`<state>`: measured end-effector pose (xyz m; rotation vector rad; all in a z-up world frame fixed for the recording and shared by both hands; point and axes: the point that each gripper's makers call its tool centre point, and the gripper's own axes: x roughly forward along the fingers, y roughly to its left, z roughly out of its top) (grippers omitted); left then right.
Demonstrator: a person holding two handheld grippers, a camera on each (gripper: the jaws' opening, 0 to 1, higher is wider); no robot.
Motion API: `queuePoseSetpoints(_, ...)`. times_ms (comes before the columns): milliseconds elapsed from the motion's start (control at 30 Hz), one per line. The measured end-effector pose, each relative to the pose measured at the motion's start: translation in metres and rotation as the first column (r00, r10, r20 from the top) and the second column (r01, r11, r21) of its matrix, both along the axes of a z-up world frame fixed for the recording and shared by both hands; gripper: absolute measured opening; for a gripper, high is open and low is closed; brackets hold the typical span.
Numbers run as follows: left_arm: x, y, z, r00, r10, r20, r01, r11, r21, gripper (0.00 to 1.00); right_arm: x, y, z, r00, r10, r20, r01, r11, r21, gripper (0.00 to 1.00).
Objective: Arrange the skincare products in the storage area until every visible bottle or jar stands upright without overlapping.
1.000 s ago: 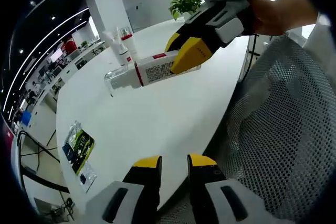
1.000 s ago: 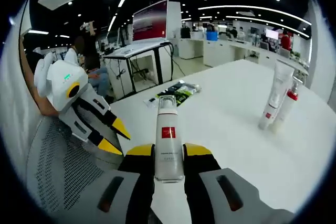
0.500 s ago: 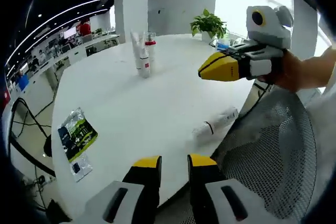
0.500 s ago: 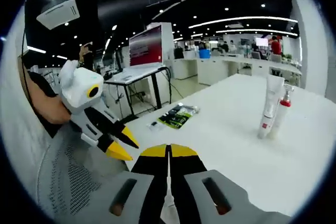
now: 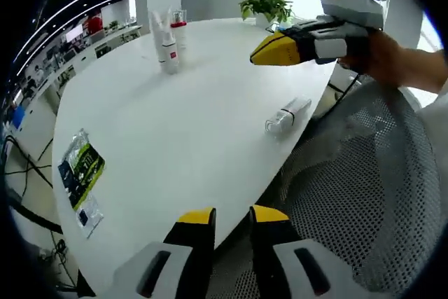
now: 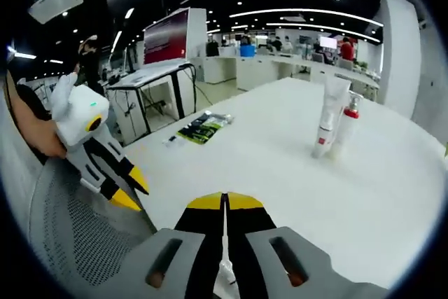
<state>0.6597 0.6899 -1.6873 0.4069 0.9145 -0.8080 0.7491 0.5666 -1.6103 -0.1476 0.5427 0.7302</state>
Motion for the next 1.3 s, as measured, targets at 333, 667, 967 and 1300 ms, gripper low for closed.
queuePoseSetpoints(333,0.008,-0.004,0.01,0.997,-0.004,0.079,0.006,1.0,-0.016,0.2,-0.004,-0.05,-0.026,0.985,0.094,-0.145,-0.106,0.991,-0.082,0.16)
queuePoseSetpoints(667,0.009,-0.004,0.011,0.995,-0.02,0.1,0.02,1.0,0.0,0.2,-0.043,-0.049,-0.085,0.837,0.416,-0.355,-0.526,0.789,-0.316,0.36)
queuePoseSetpoints(967,0.011,-0.002,0.012,0.994,-0.003,0.107,0.003,1.0,-0.005,0.2,-0.052,-0.062,-0.12,0.826,0.357,-0.437,-0.535,0.743,-0.403,0.22)
queuePoseSetpoints(1300,0.015,-0.004,0.019,0.995,0.042,0.091,-0.035,0.996,-0.079,0.2,-0.037,-0.041,-0.09,0.907,0.304,-0.291,-0.389,0.87,-0.302,0.19)
